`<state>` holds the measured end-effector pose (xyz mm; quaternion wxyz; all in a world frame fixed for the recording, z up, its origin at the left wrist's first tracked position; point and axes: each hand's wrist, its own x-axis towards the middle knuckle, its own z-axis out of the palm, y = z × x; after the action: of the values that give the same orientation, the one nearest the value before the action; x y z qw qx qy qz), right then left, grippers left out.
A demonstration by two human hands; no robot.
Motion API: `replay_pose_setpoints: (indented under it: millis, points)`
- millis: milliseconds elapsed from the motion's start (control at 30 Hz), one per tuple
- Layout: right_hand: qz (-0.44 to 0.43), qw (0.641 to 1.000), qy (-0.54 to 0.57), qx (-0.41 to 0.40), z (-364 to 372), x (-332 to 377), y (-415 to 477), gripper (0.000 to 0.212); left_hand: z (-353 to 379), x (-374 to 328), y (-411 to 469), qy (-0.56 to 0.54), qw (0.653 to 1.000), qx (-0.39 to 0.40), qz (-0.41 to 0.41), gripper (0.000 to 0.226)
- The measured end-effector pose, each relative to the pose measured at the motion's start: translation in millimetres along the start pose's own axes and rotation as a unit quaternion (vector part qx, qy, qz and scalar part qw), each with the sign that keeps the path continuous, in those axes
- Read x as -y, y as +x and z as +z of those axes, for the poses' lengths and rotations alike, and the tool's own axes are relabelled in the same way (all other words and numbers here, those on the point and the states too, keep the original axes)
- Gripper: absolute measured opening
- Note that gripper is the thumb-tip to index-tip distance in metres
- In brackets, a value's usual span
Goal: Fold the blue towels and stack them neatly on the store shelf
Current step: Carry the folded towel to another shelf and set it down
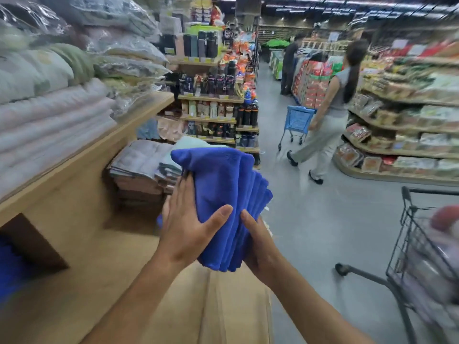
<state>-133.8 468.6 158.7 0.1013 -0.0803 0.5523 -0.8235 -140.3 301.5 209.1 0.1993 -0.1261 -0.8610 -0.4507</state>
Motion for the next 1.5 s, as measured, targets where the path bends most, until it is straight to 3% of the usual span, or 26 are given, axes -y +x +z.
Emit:
replay_pose_setpoints:
  millis: [200,400,500,600,767,900,1200,1500]
  points:
    - [-0.018,0.999,-0.027,-0.037,-131.0,62.2,-103.0,0.068,125.3,-112.7,-37.8,-0.074,0.995,0.021,0.057,0.097]
    - [0.012,0.994,-0.038,-0.1,-270.9,68.0,-221.5,0.065,275.2,-182.9,-108.4,-0.121,0.989,0.085,0.011,0.091]
    - [0.065,0.984,-0.019,-0.165,-322.1,41.9,-277.3,0.077,336.8,-190.8,-153.4,-0.167,0.975,0.143,-0.019,0.087]
    - [0.111,0.968,-0.002,-0.224,-360.4,4.0,-322.3,0.074,384.6,-183.7,-202.6,-0.189,0.96,0.196,-0.065,0.082]
    - [0.202,0.943,0.018,-0.266,-401.4,-39.9,-350.8,0.09,433.5,-157.6,-242.0,-0.172,0.946,0.241,-0.129,0.087]
    - [0.241,0.936,0.028,-0.255,-441.8,-46.5,-319.0,0.082,467.8,-140.8,-216.7,-0.175,0.941,0.242,-0.161,0.087]
    - [0.249,0.934,0.019,-0.255,-531.5,-11.3,-141.4,0.094,547.8,-86.0,-51.0,-0.197,0.94,0.211,-0.182,0.084]
    - [0.207,0.932,0.028,-0.298,-622.2,41.6,25.5,0.073,642.6,-54.7,141.4,-0.202,0.937,0.253,-0.132,0.089]
